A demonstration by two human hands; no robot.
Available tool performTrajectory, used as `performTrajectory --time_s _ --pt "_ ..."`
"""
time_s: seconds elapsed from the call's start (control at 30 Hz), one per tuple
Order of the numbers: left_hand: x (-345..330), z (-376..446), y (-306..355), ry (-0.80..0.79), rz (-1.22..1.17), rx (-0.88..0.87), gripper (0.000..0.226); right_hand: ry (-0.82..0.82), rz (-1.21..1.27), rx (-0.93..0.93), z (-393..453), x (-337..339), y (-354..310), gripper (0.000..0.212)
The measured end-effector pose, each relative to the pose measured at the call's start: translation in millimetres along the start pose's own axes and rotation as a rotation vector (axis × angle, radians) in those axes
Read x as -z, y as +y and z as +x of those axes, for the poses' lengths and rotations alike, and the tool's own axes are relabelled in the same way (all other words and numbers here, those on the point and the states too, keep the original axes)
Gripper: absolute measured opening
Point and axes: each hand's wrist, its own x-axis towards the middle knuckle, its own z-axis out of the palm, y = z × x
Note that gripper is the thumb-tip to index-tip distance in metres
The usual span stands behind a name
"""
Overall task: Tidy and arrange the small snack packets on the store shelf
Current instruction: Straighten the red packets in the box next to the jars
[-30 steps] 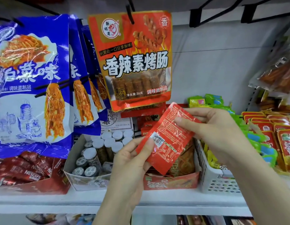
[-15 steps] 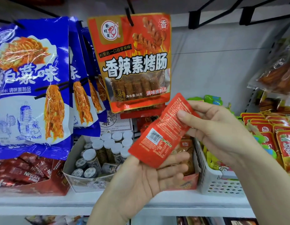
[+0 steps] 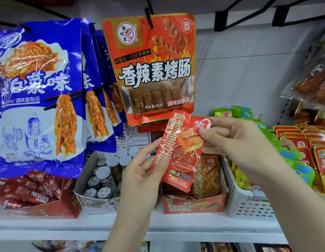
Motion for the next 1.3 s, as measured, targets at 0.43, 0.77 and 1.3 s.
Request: performTrajectory --time_s 0.43,0.77,1.3 --pt "26 4 -17 -0.126 0.975 -0.068 0.051 0.371 -0.559 0.315 6 18 -2 0.028" --pt "28 3 -26 -0.296 1.089 -0.077 0.054 0.166 -0.844 0.353 7 -16 48 0.022" --pt "32 -1 -26 -0.370 1.150 -0.130 0.059 0.065 -1.163 0.273 29 -14 72 0.030"
